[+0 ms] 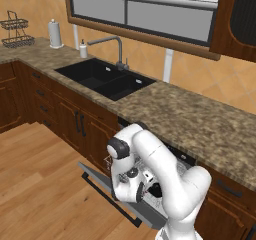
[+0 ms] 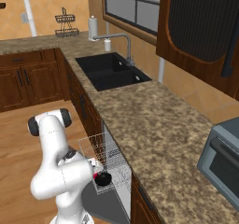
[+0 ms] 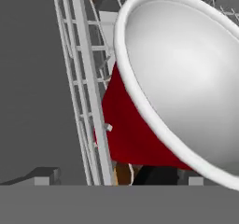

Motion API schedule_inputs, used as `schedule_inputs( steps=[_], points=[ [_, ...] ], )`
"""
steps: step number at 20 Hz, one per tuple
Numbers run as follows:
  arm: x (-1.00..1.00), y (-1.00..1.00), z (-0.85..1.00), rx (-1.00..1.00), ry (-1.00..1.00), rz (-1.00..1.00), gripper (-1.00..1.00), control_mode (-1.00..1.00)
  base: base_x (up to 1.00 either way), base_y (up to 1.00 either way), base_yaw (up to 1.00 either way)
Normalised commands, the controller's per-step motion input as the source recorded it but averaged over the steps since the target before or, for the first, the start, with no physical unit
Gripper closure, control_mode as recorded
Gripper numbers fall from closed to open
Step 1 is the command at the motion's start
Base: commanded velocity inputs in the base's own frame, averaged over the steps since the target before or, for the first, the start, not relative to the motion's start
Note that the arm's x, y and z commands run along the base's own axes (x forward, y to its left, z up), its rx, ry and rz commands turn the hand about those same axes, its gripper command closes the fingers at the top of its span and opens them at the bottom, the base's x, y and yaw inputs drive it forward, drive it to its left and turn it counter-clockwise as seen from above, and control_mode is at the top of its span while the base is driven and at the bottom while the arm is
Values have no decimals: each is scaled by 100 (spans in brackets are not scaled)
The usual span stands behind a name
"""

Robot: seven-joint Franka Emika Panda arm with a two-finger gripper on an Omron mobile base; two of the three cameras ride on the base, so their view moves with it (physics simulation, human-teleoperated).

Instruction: Pick up the cup and bowl from the counter, place them in the dishwasher, and close the dishwasher door.

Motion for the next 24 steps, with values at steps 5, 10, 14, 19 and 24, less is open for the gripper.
schedule_inputs(
  steps=[5, 10, 14, 19, 24],
  points=[
    [97, -92, 5, -10, 0, 0, -100, -100, 0, 0, 0],
    [100, -98, 0, -15, 0, 0, -100, -100, 0, 0, 0],
    [96, -86, 5, -18, 0, 0, -100, -100, 0, 0, 0],
    [-10, 30, 67, -9, 0, 1, -100, -100, 0, 0, 0],
    [-90, 100, 91, 15, 6, 8, -100, -100, 0, 0, 0]
  ],
)
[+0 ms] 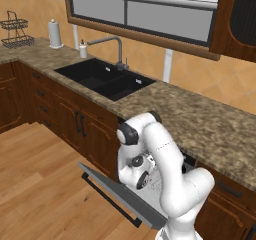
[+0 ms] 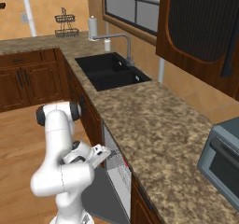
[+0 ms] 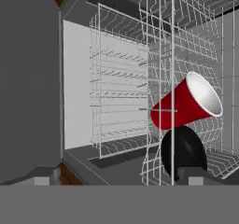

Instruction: Pick up the cup and bowl from the counter, place them in the dishwasher, and close the dishwasher door.

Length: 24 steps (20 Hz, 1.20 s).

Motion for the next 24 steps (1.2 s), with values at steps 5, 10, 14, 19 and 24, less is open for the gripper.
schedule_inputs(
  steps=[5, 10, 14, 19, 24],
  points=[
    [-48, 100, 100, 26, 13, 1, -100, -100, 0, 0, 0],
    [-43, 100, 100, 22, 13, 0, -100, -100, 0, 0, 0],
    [-83, 100, 96, -2, 8, 0, -100, -100, 0, 0, 0],
    [-100, 100, 75, -16, 8, 0, -100, -100, 0, 0, 0],
    [-100, 100, 57, -25, 9, -7, -100, -100, 0, 0, 0]
  ],
)
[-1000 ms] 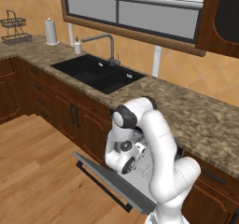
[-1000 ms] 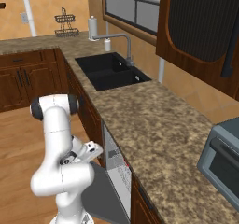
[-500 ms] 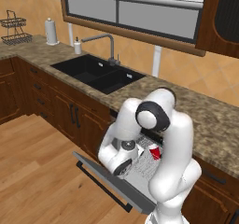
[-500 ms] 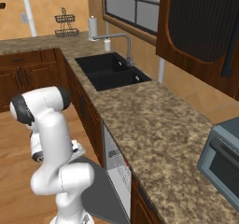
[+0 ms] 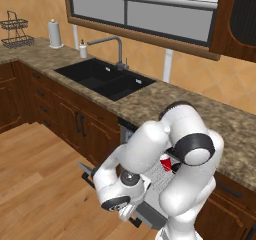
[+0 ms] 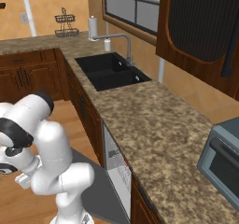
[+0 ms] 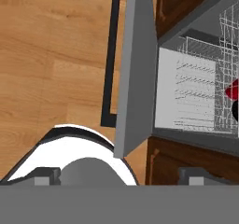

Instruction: Pick up the cup and bowl from the counter, place them in the dishwasher, and close the dishwasher door.

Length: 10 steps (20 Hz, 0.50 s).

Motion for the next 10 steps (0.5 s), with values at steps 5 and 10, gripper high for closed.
schedule_inputs(
  steps=[5, 10],
  points=[
    [-34, 100, -29, -48, 12, -26, -100, -100, 0, 0, 0],
    [33, 99, -54, -58, 8, -23, -100, -100, 0, 0, 0]
  ],
)
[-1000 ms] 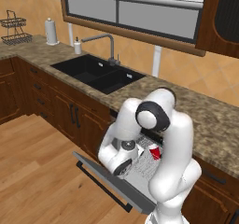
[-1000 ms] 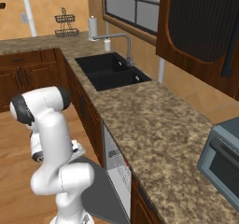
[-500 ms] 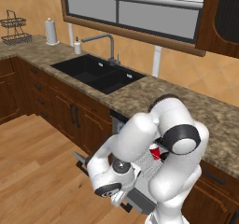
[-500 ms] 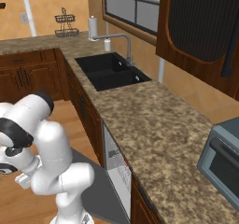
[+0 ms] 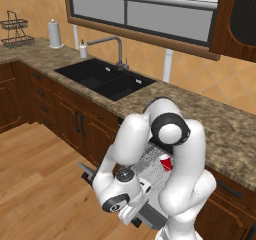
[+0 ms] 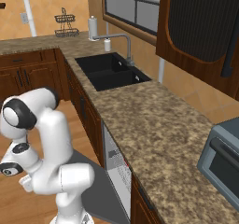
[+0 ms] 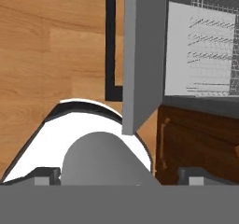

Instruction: Pick up the cup and bowl from the counter, place them in the dishwasher, and close the dishwasher door.

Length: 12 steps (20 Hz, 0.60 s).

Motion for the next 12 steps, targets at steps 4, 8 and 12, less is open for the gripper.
schedule_inputs(
  steps=[4, 8, 12],
  points=[
    [35, 100, 35, -37, 0, -17, -100, -100, 0, 0, 0],
    [10, 100, 37, -42, -1, -5, -100, -100, 0, 0, 0],
    [78, 100, -89, -66, 3, 0, -100, -100, 0, 0, 0]
  ],
)
